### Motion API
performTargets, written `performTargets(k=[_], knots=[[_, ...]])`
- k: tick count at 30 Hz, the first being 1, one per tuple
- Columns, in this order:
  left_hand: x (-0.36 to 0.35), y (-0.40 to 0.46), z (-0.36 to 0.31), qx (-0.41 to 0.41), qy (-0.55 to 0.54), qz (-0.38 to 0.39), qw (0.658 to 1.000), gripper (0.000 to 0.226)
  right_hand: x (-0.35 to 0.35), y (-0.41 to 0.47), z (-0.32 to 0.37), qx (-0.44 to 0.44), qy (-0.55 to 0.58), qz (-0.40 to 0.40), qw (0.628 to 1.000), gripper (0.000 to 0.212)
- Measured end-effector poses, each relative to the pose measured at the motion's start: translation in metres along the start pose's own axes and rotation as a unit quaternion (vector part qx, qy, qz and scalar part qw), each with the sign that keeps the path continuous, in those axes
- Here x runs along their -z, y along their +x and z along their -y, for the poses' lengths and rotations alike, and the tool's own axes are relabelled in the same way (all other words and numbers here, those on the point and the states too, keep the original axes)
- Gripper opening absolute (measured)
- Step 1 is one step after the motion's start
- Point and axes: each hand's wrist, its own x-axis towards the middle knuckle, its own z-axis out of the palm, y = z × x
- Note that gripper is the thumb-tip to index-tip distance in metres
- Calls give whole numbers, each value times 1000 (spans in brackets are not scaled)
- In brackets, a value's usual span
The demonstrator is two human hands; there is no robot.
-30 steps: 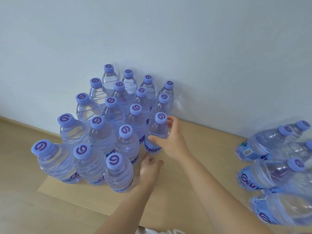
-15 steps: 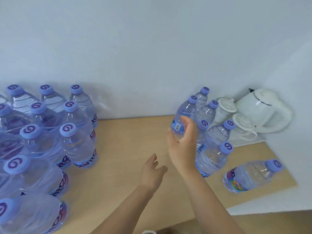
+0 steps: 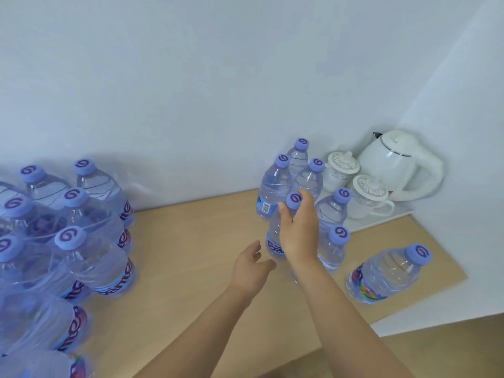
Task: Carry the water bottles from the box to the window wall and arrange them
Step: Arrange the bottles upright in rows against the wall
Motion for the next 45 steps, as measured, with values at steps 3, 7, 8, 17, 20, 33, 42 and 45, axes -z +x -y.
performTargets(k=[3,7,8,17,20,33,42,45], knots=[[13,-4,4,-24,36,-6,999,81,4,-4,14,46,-43,6,998,39],[33,-19,6,-98,49,-25,994,79,12,0,47,47,35,-3,998,27],[39,-22,7,-102,32,-50,993,73,12,0,55,46,51,7,998,26],[91,-74,20,-69,-7,-237,969,68,-40,-21,82,-11,-31,267,963,101],[107,-89,29,-33,-10,-267,963,67,-62,-37,90,-4,-29,295,955,81],[130,-108,71,14,-103,-379,919,58,-108,-135,108,189,85,347,915,66],[134,-105,82,114,-105,-375,914,47,-132,-169,102,267,66,328,904,68],[139,-104,84,124,-57,-381,914,59,-134,-173,103,283,67,327,899,67]])
